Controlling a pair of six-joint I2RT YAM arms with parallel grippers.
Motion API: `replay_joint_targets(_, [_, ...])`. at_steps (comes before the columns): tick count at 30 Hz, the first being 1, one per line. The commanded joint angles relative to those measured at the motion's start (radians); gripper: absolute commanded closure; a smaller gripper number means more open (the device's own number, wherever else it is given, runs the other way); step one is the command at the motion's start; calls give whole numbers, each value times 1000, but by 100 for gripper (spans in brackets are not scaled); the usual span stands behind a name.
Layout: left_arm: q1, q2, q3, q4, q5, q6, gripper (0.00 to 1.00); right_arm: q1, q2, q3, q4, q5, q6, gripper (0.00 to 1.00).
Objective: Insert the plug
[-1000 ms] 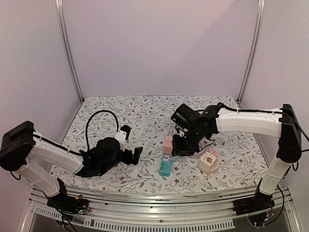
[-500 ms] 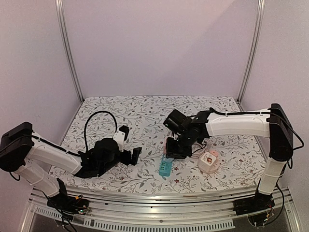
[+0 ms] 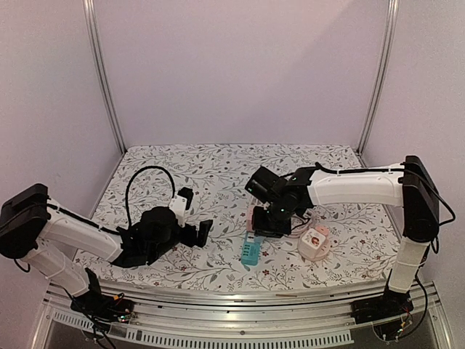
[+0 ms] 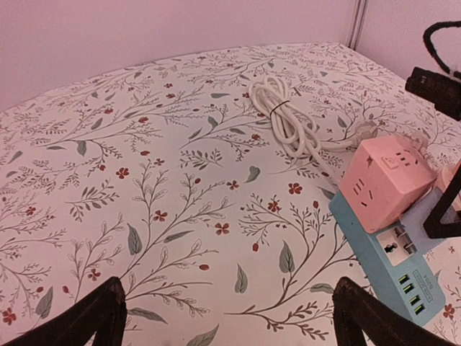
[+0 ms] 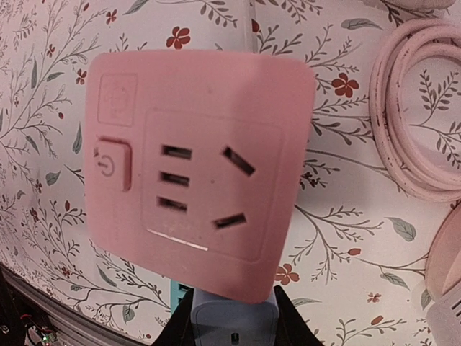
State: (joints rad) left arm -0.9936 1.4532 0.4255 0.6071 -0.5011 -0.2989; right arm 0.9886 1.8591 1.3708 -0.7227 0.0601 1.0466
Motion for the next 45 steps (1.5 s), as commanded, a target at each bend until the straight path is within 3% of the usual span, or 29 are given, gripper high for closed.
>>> replay_joint_targets(1, [18, -5, -16, 20, 12, 6, 1, 7, 35, 26, -37, 8, 8, 100])
replay_joint_targets(14, [18, -24, -30, 20, 6, 3, 1, -30, 12, -2, -242, 29, -58, 100])
replay_joint_targets(23, [19, -13, -30, 28, -2, 11, 1, -41, 87, 110, -378, 3, -205, 100])
replay_joint_targets(45, [39, -15, -51, 56, 2, 21, 1, -8, 254, 260, -435, -32, -280, 100])
